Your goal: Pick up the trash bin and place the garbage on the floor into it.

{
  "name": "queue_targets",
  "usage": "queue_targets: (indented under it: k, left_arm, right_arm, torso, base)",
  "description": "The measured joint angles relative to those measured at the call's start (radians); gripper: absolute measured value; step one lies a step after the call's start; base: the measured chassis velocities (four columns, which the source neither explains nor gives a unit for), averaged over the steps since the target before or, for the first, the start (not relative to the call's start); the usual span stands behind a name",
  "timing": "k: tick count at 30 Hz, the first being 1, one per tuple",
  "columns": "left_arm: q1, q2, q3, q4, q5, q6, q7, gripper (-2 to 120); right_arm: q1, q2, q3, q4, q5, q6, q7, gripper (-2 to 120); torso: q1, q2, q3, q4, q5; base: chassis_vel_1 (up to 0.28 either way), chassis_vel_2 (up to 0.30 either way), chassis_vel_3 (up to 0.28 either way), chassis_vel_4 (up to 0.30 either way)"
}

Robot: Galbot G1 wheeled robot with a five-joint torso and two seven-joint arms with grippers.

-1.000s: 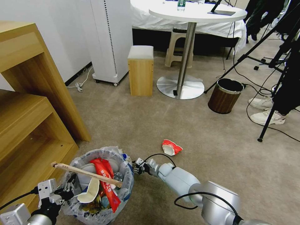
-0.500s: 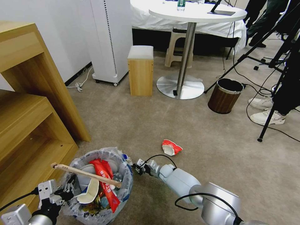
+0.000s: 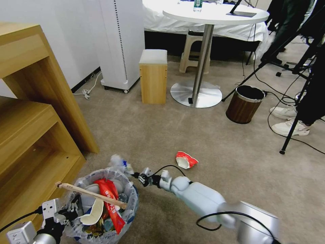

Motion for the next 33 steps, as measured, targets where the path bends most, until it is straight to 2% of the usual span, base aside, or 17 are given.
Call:
queue_targets:
  k: [2,5,6,9,10,13,14,16,17,20,23,33]
  left_arm:
    - [-0.002,0.003,0.002,0.008,0.001,0.001,-0.001,1]
    - [-0.006,0.011,0.01,0.025,0.009,0.001,-0.001,1]
    - [-0.006,0.011,0.01,0.025,0.009,0.001,-0.001,1]
    - [-0.008,0.026,0.013,0.031,0.011,0.005,-0.001,1]
    - [-0.008,0.026,0.013,0.031,0.011,0.005,-0.001,1]
    - [-0.013,0.043,0.013,0.04,0.008,0.011,-0.004,1]
    - [-0.013,0.043,0.013,0.04,0.008,0.011,-0.004,1]
    - [-0.018,0.05,0.014,0.048,0.008,0.014,-0.007,1]
    - [-0.018,0.05,0.014,0.048,0.008,0.014,-0.007,1]
    - [-0.027,0.055,0.017,0.049,0.004,0.018,-0.01,1]
    - [-0.031,0.059,0.018,0.043,-0.002,0.023,-0.014,1]
    - [-0.041,0.092,0.003,0.026,-0.041,0.039,-0.031,1]
  right_arm:
    - [-0.005,-0.023,0.006,0.033,0.007,0.005,0.0,0]
    - [-0.015,-0.119,0.022,0.173,0.048,0.031,-0.019,0]
    - [-0.015,-0.119,0.022,0.173,0.048,0.031,-0.019,0]
    - [-0.016,-0.25,0.034,0.345,0.103,0.035,-0.047,0]
    - [-0.016,-0.25,0.034,0.345,0.103,0.035,-0.047,0]
    - [-0.008,-0.356,0.035,0.539,0.155,0.017,-0.026,0]
    - [-0.008,-0.356,0.035,0.539,0.155,0.017,-0.026,0]
    - [0.017,-0.414,0.025,0.675,0.194,-0.008,-0.006,0]
    - [0.017,-0.414,0.025,0.675,0.194,-0.008,-0.006,0]
    - [0.07,-0.452,-0.021,0.813,0.254,-0.04,0.031,0]
    - [0.11,-0.454,-0.071,0.875,0.285,-0.058,0.066,0]
    - [0.16,-0.426,-0.248,0.958,0.364,-0.096,0.148,0]
  torso:
    - [0.0,0.0,0.0,0.0004,0.0002]
    - [0.0,0.0,0.0,0.0004,0.0005]
    - [0.0,0.0,0.0,0.0004,0.0005]
    - [0.0,0.0,0.0,0.0,0.0002]
    - [0.0,0.0,0.0,0.0,0.0002]
    - [0.0,0.0,0.0,-0.0003,0.0002]
    - [0.0,0.0,0.0,-0.0003,0.0002]
    - [0.0,0.0,0.0,0.0003,0.0001]
    - [0.0,0.0,0.0,0.0003,0.0001]
    - [0.0,0.0,0.0,0.0001,0.0]
    - [0.0,0.0,0.0,0.0003,0.0]
    - [0.0,0.0,0.0,0.0003,-0.0001]
  base:
    - [0.0,0.0,0.0,0.0]
    - [0.0,0.0,0.0,0.0]
    - [0.0,0.0,0.0,0.0]
    - [0.0,0.0,0.0,0.0]
    - [0.0,0.0,0.0,0.0]
    - [0.0,0.0,0.0,0.0]
    - [0.0,0.0,0.0,0.0]
    - [0.0,0.0,0.0,0.0]
    - [0.0,0.0,0.0,0.0]
    - [0.0,0.0,0.0,0.0]
    - [0.0,0.0,0.0,0.0]
    - [0.0,0.0,0.0,0.0]
